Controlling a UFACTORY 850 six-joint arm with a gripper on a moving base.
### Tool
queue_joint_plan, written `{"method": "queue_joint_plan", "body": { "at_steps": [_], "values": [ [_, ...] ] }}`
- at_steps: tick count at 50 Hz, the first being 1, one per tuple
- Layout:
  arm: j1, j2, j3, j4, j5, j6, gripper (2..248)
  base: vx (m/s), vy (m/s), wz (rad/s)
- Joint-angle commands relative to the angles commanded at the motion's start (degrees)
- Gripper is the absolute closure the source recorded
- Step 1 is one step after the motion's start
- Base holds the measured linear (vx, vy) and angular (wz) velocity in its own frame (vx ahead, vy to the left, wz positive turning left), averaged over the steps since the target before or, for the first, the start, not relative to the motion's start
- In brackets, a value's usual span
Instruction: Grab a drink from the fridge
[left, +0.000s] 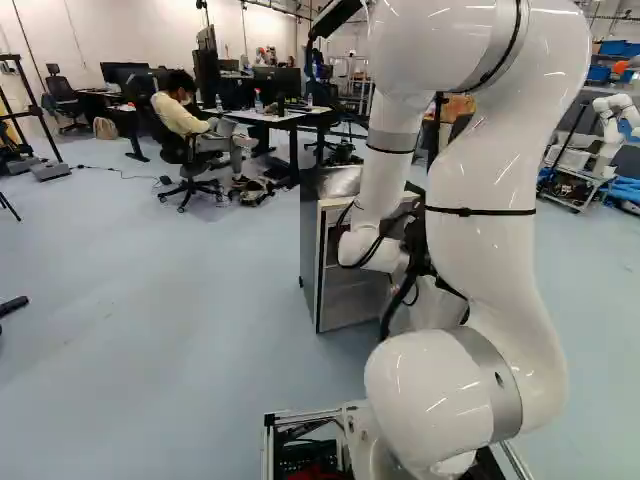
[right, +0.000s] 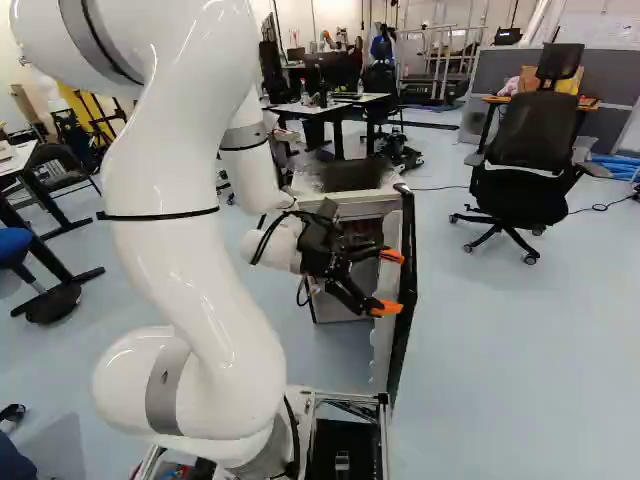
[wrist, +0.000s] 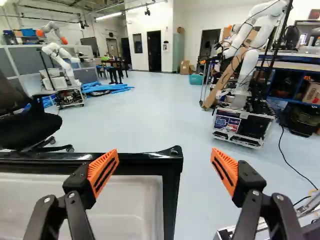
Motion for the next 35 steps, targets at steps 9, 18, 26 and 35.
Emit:
{"method": "queue_joint_plan", "body": {
  "at_steps": [9, 18, 26, 35],
  "values": [
    [-3.84, -1.10, -2.98, 0.00, 0.00, 0.00, 3, 0.000, 0.000, 0.000],
    [-7.41, -2.28, -5.96, 0.00, 0.00, 0.00, 3, 0.000, 0.000, 0.000],
    [-10.38, -3.38, -8.62, 0.00, 0.00, 0.00, 3, 0.000, 0.000, 0.000],
    [-12.35, -4.17, -10.50, 0.00, 0.00, 0.00, 3, 0.000, 0.000, 0.000]
  ]
}}
